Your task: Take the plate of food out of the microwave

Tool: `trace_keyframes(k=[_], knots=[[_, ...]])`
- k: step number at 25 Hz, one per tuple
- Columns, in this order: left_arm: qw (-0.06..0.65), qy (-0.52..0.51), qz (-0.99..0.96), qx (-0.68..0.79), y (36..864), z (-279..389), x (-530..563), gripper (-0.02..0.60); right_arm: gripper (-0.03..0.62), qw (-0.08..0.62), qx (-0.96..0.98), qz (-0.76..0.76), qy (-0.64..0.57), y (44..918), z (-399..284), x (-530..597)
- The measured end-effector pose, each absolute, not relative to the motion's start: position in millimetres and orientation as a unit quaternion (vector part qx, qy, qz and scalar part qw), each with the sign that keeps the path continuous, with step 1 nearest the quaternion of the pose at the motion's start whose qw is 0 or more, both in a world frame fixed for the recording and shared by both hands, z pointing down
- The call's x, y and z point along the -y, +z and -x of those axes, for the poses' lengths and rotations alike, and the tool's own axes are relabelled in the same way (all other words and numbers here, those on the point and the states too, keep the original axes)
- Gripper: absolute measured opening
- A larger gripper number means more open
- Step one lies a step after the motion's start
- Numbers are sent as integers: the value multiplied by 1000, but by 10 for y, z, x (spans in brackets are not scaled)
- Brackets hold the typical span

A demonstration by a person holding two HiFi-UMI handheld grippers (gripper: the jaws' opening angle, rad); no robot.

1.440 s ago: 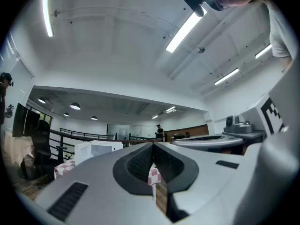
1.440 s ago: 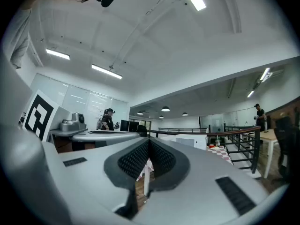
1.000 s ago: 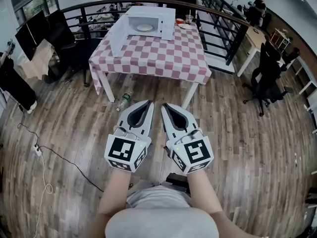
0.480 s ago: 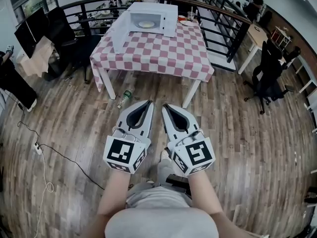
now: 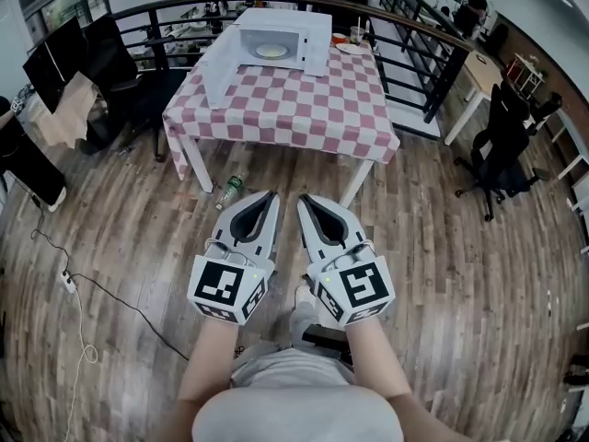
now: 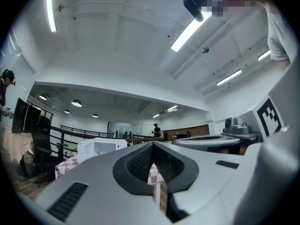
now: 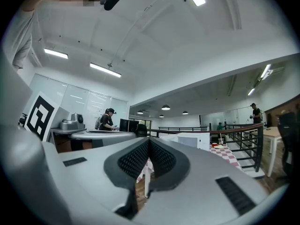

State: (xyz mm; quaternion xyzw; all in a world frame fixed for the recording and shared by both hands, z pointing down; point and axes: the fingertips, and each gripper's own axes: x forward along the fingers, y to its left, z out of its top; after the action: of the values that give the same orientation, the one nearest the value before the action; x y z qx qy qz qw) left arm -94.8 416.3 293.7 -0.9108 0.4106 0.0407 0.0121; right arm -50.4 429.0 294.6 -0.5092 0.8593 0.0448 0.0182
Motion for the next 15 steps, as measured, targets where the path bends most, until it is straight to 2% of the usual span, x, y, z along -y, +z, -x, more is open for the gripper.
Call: trace_keyframes(k=[15], knots=[[5,34,907,-420,2940,447,-3179,3,25,12,-868,495,43,2937,59,-3333]])
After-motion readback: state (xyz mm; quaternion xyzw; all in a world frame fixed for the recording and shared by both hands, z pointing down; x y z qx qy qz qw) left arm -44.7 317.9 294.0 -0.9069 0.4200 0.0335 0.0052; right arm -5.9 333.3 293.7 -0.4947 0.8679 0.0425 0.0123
